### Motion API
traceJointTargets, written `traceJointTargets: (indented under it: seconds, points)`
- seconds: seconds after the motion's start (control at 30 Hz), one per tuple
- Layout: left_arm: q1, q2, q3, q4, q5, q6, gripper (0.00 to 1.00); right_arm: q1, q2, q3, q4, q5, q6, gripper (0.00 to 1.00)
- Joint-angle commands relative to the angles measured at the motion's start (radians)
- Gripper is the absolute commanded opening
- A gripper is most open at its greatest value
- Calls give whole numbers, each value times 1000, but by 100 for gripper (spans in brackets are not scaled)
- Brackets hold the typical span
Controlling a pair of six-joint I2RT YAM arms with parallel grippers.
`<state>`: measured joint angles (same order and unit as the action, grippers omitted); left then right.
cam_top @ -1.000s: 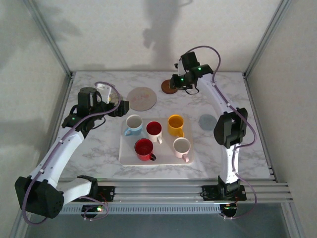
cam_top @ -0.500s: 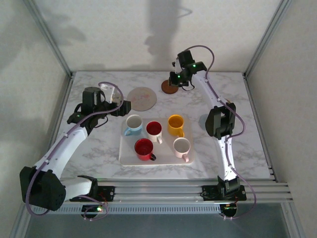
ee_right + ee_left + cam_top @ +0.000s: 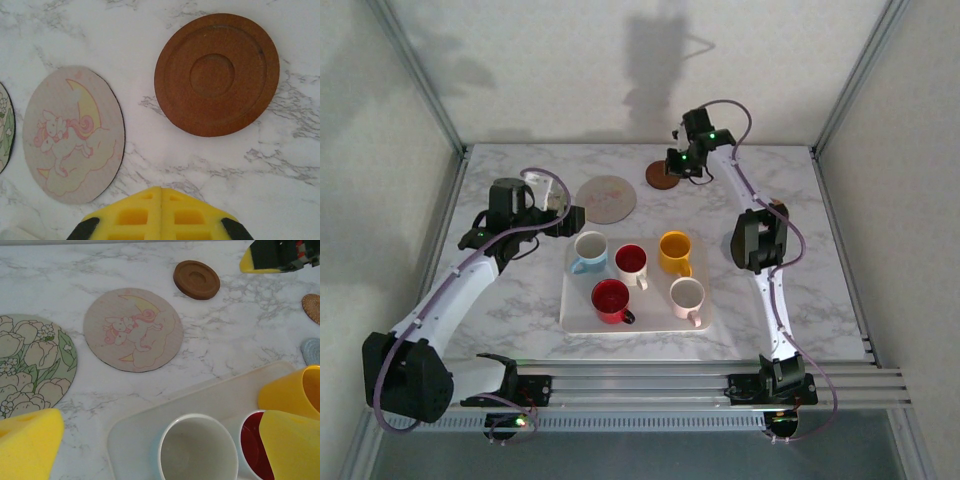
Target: Place the cup by the coaster
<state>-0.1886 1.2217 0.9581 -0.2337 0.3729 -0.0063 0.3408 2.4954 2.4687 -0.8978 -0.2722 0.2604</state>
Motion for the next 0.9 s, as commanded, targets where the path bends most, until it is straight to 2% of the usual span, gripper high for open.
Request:
traceJointTargets:
  seconds: [0.0,0.87]
  points:
    - [-8,12,-6,32,-12,8,100,1,47,54,41,-35,29,0]
    - [-8,63,-15,19,-42,-2,100,-19,245,136,250,-14,231,0]
